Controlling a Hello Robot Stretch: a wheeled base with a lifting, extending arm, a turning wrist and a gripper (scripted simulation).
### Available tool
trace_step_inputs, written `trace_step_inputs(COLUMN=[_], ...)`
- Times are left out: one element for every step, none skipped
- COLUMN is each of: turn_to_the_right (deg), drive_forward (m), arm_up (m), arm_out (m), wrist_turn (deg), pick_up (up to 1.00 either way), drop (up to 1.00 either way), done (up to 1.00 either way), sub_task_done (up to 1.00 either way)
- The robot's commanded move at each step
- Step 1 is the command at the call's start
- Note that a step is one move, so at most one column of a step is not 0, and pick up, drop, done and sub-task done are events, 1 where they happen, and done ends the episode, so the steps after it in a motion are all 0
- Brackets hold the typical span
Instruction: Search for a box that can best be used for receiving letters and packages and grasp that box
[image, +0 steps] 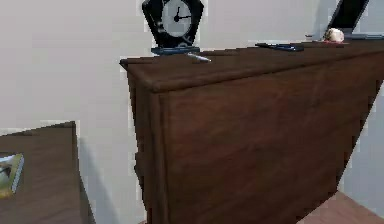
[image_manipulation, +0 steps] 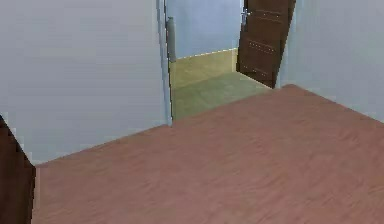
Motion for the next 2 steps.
trace_step_inputs(turn_to_the_right=[45.0, 45.0], drive_forward=[0.00, 0.00], arm_up=[0.00, 0.00], arm_out=[0.00, 0.00], wrist_turn=[0.0, 0.0], pick_up=[0.00, 0.00], drop=[0.00, 0.00], done=[0.00, 0.00], sub_task_done=[0.00, 0.00])
